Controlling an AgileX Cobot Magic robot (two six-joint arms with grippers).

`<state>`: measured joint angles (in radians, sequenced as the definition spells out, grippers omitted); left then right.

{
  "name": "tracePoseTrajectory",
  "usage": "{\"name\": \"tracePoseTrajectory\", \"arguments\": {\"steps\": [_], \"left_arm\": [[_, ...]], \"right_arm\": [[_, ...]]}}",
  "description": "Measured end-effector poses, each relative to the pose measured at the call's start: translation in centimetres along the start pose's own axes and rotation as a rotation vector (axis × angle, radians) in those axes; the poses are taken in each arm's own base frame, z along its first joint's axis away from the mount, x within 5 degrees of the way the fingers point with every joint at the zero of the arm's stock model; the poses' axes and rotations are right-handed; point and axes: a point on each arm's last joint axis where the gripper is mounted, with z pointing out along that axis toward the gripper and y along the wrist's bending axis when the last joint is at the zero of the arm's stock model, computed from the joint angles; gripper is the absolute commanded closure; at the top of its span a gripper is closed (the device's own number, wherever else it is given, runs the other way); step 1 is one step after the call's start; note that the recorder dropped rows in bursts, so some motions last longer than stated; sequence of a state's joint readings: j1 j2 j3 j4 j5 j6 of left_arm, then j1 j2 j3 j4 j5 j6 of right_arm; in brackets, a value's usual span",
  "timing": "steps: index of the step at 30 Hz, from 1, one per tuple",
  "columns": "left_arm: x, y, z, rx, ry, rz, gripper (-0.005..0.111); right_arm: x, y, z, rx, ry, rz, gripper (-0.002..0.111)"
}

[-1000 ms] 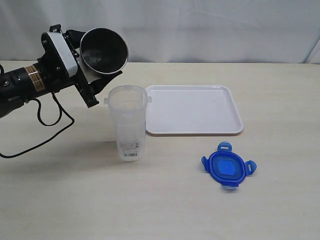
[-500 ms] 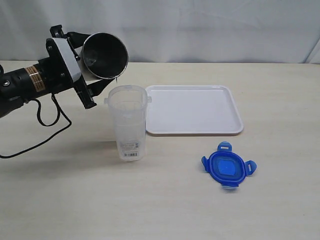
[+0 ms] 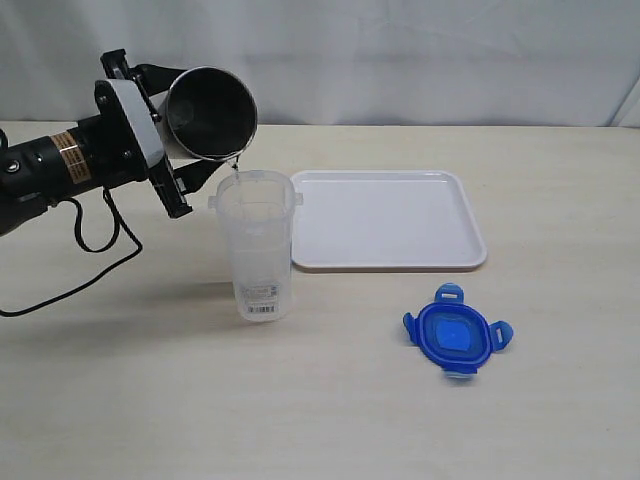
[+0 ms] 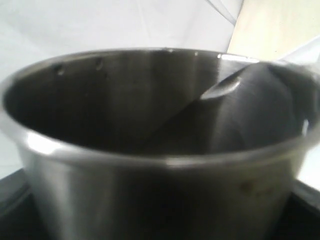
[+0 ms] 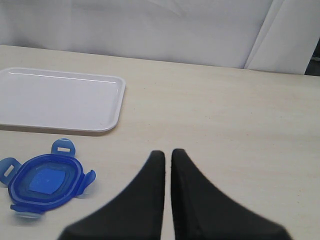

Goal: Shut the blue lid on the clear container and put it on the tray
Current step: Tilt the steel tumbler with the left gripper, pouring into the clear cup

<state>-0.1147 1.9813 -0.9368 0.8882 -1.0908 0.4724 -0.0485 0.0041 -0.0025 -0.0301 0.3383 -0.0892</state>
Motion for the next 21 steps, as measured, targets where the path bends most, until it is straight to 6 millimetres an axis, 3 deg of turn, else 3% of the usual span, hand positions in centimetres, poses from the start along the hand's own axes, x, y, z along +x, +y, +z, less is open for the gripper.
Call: {"name": "tracePoseTrajectory", "arguments": {"steps": [21], "left_arm": [[0.00,0.00,0.00,0.000,0.000,0.068,0.107]], "right_arm": [[0.00,0.00,0.00,0.000,0.000,0.000,0.104]]}}
